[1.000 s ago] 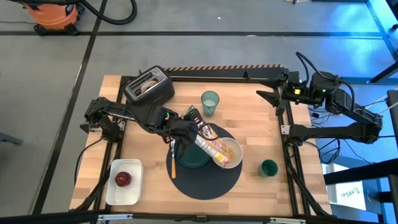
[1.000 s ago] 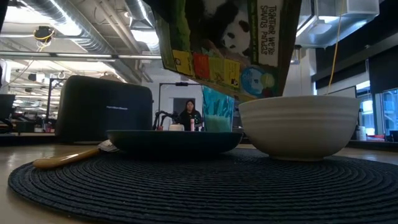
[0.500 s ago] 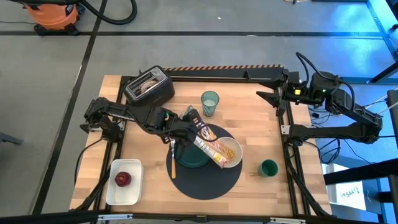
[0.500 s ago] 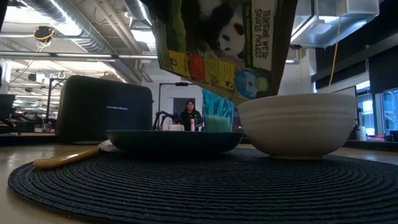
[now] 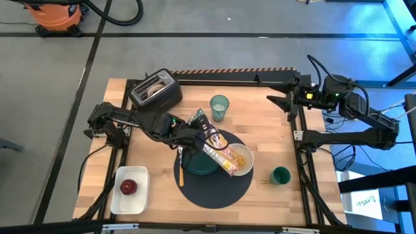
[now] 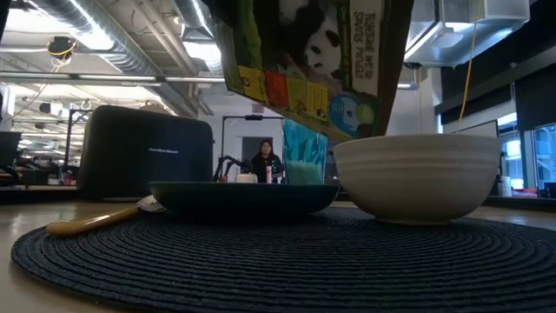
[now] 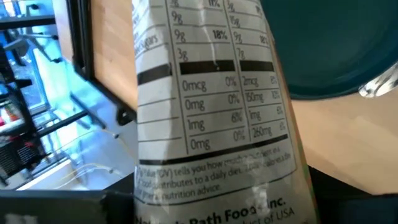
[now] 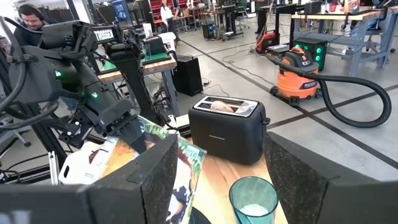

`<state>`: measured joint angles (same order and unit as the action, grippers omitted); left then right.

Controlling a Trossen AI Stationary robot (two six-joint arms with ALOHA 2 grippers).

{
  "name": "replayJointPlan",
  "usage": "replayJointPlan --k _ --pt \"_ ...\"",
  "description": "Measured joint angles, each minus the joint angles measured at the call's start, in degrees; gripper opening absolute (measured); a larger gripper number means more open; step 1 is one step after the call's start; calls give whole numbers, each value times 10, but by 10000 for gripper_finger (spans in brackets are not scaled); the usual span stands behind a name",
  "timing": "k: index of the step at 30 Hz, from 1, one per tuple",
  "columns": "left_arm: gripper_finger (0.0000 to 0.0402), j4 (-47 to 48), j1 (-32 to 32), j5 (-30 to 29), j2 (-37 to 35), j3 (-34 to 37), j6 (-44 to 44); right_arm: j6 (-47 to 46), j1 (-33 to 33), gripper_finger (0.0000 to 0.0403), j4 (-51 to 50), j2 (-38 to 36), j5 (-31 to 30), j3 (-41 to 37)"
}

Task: Arrange a breakfast setting
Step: Pour the cereal into the white bowl

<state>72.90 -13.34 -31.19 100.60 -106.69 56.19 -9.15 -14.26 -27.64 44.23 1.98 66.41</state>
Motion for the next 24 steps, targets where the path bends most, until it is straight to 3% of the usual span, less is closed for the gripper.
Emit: replayJointPlan --k 24 --pt "190 13 -22 -36 -1 0 -26 -10 0 225 3 18 13 0"
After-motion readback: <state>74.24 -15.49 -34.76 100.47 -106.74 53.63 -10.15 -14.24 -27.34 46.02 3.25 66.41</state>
